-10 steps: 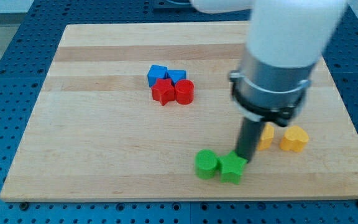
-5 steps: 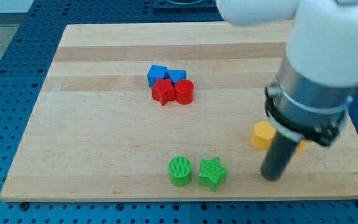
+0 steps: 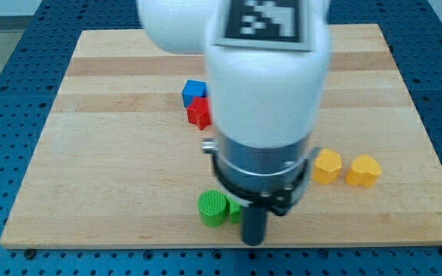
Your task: Separate green blocks from yellow blocks
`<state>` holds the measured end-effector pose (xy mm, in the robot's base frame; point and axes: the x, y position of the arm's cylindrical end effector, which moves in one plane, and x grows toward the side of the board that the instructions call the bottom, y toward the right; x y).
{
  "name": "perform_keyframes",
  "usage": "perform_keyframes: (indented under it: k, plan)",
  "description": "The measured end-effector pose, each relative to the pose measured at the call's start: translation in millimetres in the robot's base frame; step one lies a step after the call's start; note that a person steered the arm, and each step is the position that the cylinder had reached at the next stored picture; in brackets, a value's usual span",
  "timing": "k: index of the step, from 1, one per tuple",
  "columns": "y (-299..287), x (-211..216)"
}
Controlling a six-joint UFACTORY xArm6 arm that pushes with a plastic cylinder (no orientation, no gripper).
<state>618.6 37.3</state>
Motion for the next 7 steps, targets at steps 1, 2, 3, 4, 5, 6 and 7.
perform_keyframes:
  k: [1,2,3,4,5,6,7]
  plan:
    - [40.9,-12.8]
    - [41.4,-37.1]
    - [13.5,-40.8]
    - [8.2,-40.8]
    - [-12.9,-40.2]
    - [-18.7,-38.9]
    - [36.8,-38.9]
